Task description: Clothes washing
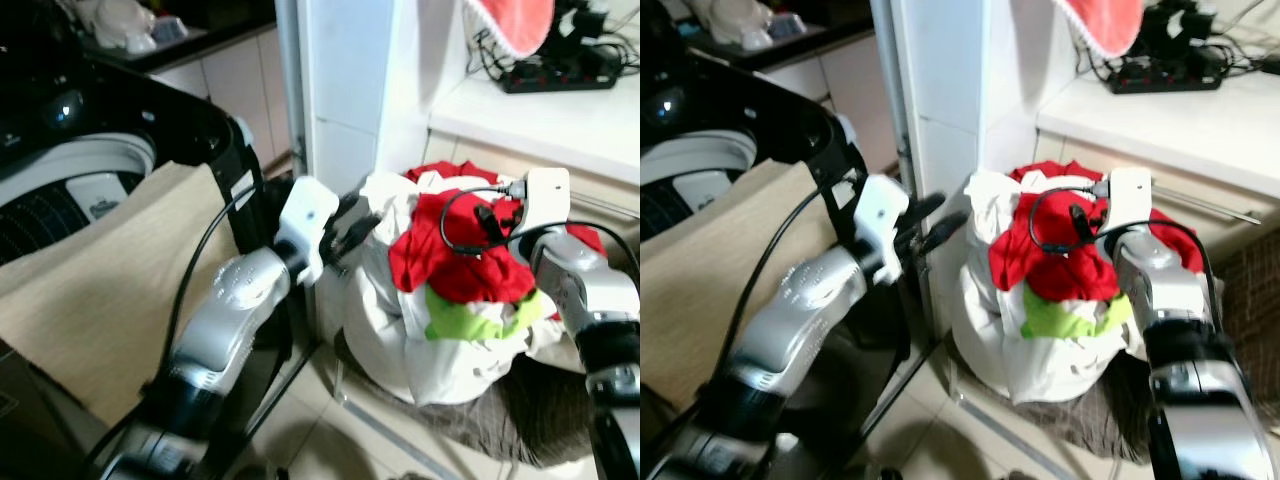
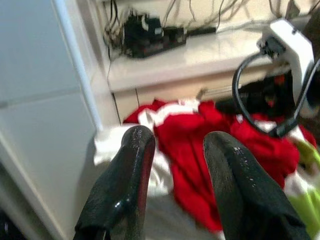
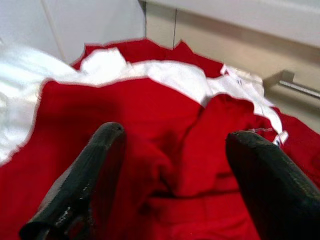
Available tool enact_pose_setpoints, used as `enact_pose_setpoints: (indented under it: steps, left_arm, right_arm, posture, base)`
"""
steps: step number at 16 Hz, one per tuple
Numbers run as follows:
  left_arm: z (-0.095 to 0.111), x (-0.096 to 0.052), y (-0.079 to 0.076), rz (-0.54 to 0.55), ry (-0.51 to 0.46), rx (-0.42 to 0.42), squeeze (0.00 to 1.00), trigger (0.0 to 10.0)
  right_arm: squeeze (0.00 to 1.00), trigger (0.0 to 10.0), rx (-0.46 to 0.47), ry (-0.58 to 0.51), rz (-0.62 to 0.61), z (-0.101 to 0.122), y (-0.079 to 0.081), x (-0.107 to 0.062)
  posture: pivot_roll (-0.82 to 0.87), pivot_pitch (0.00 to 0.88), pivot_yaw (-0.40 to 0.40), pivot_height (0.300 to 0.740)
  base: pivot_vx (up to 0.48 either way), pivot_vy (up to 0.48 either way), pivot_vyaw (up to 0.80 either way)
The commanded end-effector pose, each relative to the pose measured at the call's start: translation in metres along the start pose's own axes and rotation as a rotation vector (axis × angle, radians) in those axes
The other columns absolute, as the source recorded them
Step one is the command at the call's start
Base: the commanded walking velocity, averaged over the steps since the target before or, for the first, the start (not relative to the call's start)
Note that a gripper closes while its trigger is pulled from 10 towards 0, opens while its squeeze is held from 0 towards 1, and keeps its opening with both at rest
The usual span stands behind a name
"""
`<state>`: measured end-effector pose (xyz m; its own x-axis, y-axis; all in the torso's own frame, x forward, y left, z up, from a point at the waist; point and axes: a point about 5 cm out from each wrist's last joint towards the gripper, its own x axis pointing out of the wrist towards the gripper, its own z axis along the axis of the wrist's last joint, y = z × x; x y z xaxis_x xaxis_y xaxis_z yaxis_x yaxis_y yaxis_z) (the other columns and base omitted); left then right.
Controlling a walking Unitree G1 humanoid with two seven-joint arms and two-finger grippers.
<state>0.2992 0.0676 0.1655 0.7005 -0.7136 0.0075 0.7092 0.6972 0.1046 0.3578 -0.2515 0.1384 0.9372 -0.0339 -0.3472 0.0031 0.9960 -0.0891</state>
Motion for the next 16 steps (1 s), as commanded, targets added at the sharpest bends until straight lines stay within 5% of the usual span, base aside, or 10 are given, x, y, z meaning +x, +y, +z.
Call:
enact_pose_setpoints:
  steps: [1, 5, 9, 10, 11, 12, 13, 14, 15, 16]
  left_arm:
    - [0.002, -0.003, 0.0, -0.004, 0.011, 0.024, 0.0, 10.0]
    - [-0.003, -0.014, 0.002, -0.009, 0.068, 0.037, 0.0, 10.0]
    - [-0.004, -0.02, 0.004, -0.022, 0.106, 0.048, 0.0, 10.0]
    - [-0.003, -0.021, 0.005, -0.014, 0.107, 0.052, 0.0, 10.0]
    - [-0.003, -0.022, 0.005, -0.013, 0.108, 0.055, 0.0, 10.0]
    - [-0.003, -0.023, 0.006, -0.011, 0.118, 0.061, 0.0, 10.0]
    - [-0.003, -0.023, 0.006, -0.016, 0.123, 0.062, 0.0, 10.0]
    - [-0.003, -0.023, 0.006, -0.026, 0.129, 0.068, 0.0, 10.0]
    - [-0.002, -0.024, 0.005, -0.032, 0.132, 0.067, 0.0, 10.0]
    - [-0.002, -0.024, 0.005, -0.034, 0.135, 0.065, 0.0, 10.0]
  right_arm:
    - [1.0, 10.0, -0.018, -0.011, 0.046, 0.005, 0.006, 0.004]
    - [1.0, 10.0, -0.034, 0.067, 0.181, -0.012, 0.019, 0.014]
    - [1.0, 10.0, -0.049, 0.109, 0.191, -0.022, 0.025, 0.018]
    - [0.38, 10.0, -0.046, 0.13, 0.205, -0.025, 0.027, 0.018]
    - [0.0, 10.0, -0.045, 0.14, 0.204, -0.027, 0.027, 0.018]
    - [0.0, 10.0, -0.038, 0.15, 0.203, -0.03, 0.027, 0.019]
    - [0.0, 8.3, -0.031, 0.156, 0.204, -0.031, 0.027, 0.018]
    - [0.0, 2.6, -0.027, 0.167, 0.2, -0.033, 0.027, 0.018]
    - [0.0, 0.0, -0.03, 0.171, 0.2, -0.034, 0.026, 0.018]
    - [0.0, 0.0, -0.028, 0.171, 0.202, -0.034, 0.026, 0.018]
  posture:
    - [-0.06, 0.0, 0.065, 0.74]
    - [-0.05, 0.0, 0.063, 0.74]
    - [-0.03, 0.0, 0.059, 0.74]
    - [-0.03, 0.0, 0.06, 0.74]
    - [-0.02, 0.0, 0.062, 0.74]
    - [-0.02, 0.0, 0.062, 0.74]
    - [-0.02, 0.0, 0.062, 0.74]
    - [-0.02, 0.0, 0.061, 0.74]
    - [-0.02, 0.0, 0.062, 0.74]
    - [-0.02, 0.0, 0.063, 0.74]
  base:
    - [0.0, 0.0, 0.0]
    - [0.0, 0.0, 0.0]
    - [0.0, 0.0, 0.0]
    - [0.0, 0.0, 0.0]
    - [0.0, 0.0, 0.0]
    - [0.0, 0.0, 0.0]
    - [0.0, 0.0, 0.0]
    - [0.0, 0.0, 0.0]
    - [0.0, 0.0, 0.0]
    - [0.0, 0.0, 0.0]
